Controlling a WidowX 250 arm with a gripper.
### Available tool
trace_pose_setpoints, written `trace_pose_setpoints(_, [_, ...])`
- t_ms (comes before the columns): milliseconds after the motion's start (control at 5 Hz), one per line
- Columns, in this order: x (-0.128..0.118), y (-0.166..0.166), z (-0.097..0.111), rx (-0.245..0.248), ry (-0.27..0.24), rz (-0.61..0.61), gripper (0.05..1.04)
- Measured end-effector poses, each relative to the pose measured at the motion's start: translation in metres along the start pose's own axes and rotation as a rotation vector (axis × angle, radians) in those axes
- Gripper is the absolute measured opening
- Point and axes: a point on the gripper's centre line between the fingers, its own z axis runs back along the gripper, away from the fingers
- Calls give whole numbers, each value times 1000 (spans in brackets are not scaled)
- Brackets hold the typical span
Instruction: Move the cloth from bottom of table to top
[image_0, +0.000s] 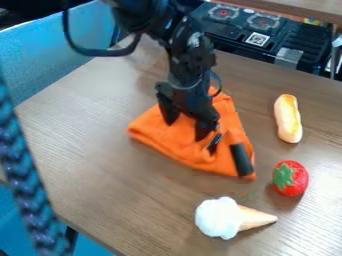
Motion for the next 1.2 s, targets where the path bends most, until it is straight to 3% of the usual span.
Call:
trace_pose_setpoints(400, [46,17,-19,41,-35,113,1001])
trace_pose_setpoints(600, [47,20,-20,49,-32,125,1001])
trace_pose_setpoints(800, [34,19,-17,36,-25,108,1001])
trace_pose_setpoints(1200, [-29,33,3,0,2,2,1001])
